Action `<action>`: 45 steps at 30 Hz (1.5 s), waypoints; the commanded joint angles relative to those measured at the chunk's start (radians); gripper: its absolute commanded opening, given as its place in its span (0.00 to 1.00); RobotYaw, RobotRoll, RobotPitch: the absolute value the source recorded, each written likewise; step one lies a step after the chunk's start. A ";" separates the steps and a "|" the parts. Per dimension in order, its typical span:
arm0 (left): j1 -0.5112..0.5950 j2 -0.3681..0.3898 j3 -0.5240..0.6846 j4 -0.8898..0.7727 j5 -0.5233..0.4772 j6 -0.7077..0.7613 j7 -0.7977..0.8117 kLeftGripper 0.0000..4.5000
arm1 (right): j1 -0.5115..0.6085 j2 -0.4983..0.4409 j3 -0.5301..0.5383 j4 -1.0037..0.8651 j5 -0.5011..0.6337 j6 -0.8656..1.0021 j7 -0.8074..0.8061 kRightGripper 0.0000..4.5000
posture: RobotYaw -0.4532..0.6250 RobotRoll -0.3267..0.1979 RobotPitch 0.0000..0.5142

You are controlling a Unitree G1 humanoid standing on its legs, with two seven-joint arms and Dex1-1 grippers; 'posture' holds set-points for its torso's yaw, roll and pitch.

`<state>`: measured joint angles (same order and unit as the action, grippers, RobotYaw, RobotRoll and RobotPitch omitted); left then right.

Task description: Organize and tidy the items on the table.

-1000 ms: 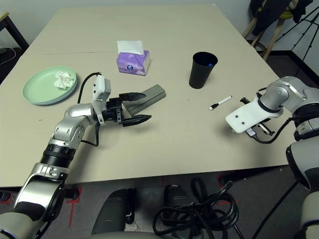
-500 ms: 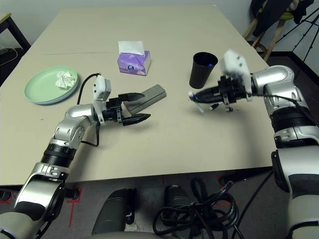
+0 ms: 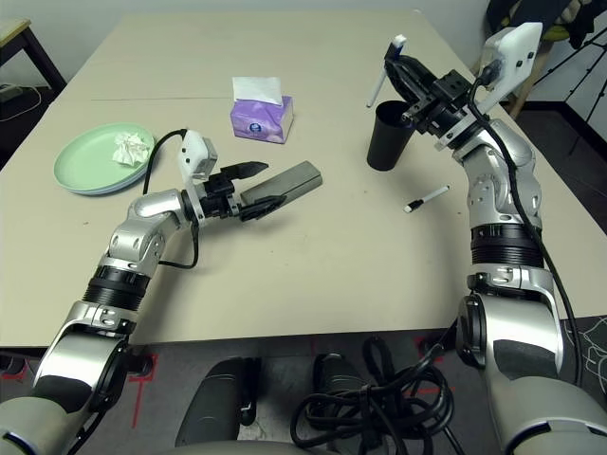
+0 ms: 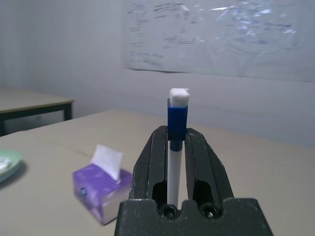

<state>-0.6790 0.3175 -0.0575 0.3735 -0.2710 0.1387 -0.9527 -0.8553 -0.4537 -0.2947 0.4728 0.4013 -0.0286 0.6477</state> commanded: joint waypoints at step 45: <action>-0.008 -0.003 0.019 -0.023 -0.029 0.022 -0.016 1.00 | -0.136 0.010 0.056 0.200 -0.139 0.126 -0.190 0.79 | 0.47 0.62 0.20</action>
<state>-0.6878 0.3108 -0.0375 0.3673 -0.2967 0.1541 -0.9671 -0.9804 -0.4443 -0.2440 0.6751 0.2523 0.0971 0.4393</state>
